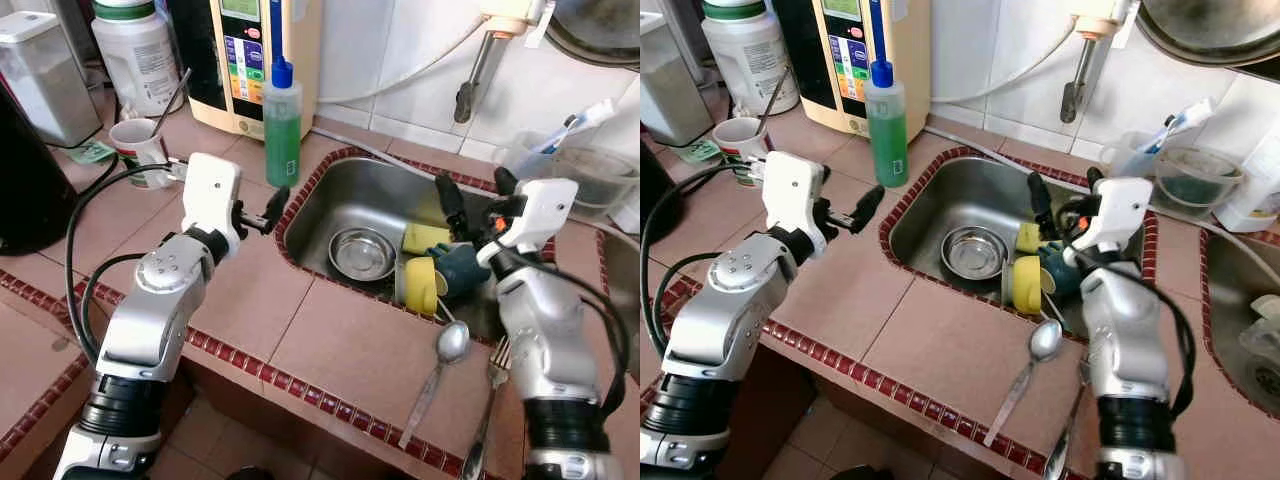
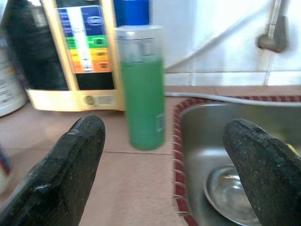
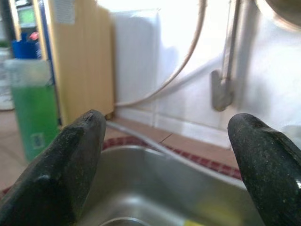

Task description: Kitchen organization

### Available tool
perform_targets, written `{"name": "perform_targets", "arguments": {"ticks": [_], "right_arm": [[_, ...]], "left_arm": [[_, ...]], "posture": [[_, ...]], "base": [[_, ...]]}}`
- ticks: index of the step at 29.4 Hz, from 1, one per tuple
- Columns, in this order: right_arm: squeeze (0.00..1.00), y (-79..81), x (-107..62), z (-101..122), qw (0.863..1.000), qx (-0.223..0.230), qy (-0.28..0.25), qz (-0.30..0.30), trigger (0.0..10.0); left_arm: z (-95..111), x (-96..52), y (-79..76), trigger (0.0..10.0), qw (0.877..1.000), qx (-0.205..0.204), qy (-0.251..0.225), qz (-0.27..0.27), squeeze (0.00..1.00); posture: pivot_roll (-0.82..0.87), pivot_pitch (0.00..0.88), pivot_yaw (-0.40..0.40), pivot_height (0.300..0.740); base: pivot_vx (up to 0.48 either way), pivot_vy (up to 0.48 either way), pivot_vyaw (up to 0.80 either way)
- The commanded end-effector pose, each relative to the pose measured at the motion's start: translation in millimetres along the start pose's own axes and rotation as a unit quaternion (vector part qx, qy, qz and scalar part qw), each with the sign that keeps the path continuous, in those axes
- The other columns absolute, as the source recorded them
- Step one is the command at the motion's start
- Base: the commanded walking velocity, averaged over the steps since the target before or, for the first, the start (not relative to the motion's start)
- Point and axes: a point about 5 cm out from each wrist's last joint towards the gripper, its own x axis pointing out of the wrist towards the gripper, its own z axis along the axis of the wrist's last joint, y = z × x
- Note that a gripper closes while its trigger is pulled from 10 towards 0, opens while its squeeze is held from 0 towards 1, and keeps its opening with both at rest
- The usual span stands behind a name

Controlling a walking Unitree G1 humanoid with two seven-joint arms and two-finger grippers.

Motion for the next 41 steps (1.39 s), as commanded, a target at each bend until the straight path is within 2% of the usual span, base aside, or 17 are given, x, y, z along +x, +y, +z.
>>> {"name": "perform_targets", "arguments": {"ticks": [1, 6, 8, 11, 15, 16, 19, 20, 21, 22, 25, 38, 41], "right_arm": [[1.00, 4.1, -2.6, 5.4, 1.000, -0.014, -0.007, -0.011, 10.0], [1.00, 14.2, -9.5, 3.9, 0.999, -0.032, -0.010, -0.028, 10.0], [1.00, 15.9, -13.0, 3.1, 0.998, -0.032, -0.015, -0.047, 10.0], [1.00, 19.6, -15.7, 0.6, 0.998, -0.046, -0.013, -0.043, 10.0], [1.00, 28.5, -24.4, -6.2, 0.997, -0.065, -0.009, -0.035, 10.0], [1.00, 28.5, -25.2, -6.0, 0.997, -0.067, -0.012, -0.038, 10.0], [1.00, 29.5, -29.9, -6.5, 0.996, -0.081, -0.032, -0.030, 10.0], [1.00, 30.2, -31.7, -7.7, 0.995, -0.094, -0.036, -0.023, 10.0], [0.00, 30.8, -34.6, -9.9, 0.996, -0.079, -0.038, -0.019, 10.0], [0.00, 31.0, -36.9, -11.6, 0.997, -0.067, -0.039, -0.017, 10.0], [0.00, 30.9, -41.6, -15.3, 0.996, -0.081, -0.034, -0.019, 10.0], [0.00, 28.0, -40.0, -17.8, 0.994, -0.096, -0.034, -0.029, 10.0], [0.00, 26.1, -38.8, -18.2, 0.994, -0.099, -0.031, -0.032, 10.0]], "left_arm": [[-8.6, -1.9, 4.1, 10.0, 1.000, -0.012, 0.014, 0.019, 0.00], [-12.2, -9.8, 3.0, 10.0, 0.997, -0.076, -0.006, 0.007, 0.00], [-14.7, -12.9, 4.1, 10.0, 0.997, -0.072, -0.015, 0.020, 0.00], [-15.0, -15.7, 3.5, 10.0, 0.996, -0.081, -0.026, 0.019, 0.00], [-18.8, -24.1, 4.4, 10.0, 0.997, -0.062, -0.041, 0.020, 0.00], [-19.1, -25.4, 4.5, 10.0, 0.997, -0.055, -0.044, 0.019, 0.00], [-19.9, -29.6, 6.8, 10.0, 0.995, -0.071, -0.067, 0.025, 0.00], [-20.3, -30.6, 6.5, 10.0, 0.995, -0.061, -0.070, 0.023, 0.00], [-20.7, -31.6, 5.6, 10.0, 0.996, -0.048, -0.075, 0.020, 0.00], [-22.2, -32.5, 4.2, 10.0, 0.996, -0.038, -0.075, 0.019, 0.00], [-23.8, -35.3, -0.9, 10.0, 0.997, -0.022, -0.074, 0.013, 0.00], [-25.2, -35.3, -0.6, 10.0, 0.996, -0.029, -0.084, 0.013, 0.00], [-25.7, -35.2, -3.1, 10.0, 0.996, -0.047, -0.082, 0.005, 0.00]], "posture": [[0.01, 0.000, -0.026, 0.731], [0.02, 0.000, -0.036, 0.731], [0.02, 0.000, -0.041, 0.731], [0.03, 0.000, -0.043, 0.731], [0.03, 0.000, -0.050, 0.731], [0.03, 0.000, -0.050, 0.731], [0.03, 0.000, -0.055, 0.731], [0.03, 0.000, -0.055, 0.731], [0.03, 0.000, -0.055, 0.731], [0.04, 0.000, -0.058, 0.731], [0.04, 0.000, -0.057, 0.731], [0.03, 0.000, -0.056, 0.731], [0.03, 0.000, -0.060, 0.731]], "base": [[0.000, 0.000, 0.00], [0.000, 0.000, 0.00], [0.000, 0.000, 0.00], [0.000, 0.000, 0.00], [0.000, 0.000, 0.00], [0.000, 0.000, 0.00], [0.000, 0.000, 0.00], [0.000, 0.000, 0.00], [0.000, 0.000, 0.00], [0.000, 0.000, 0.00], [0.000, 0.000, 0.00], [0.000, 0.000, 0.00], [0.000, 0.000, 0.00]]}}
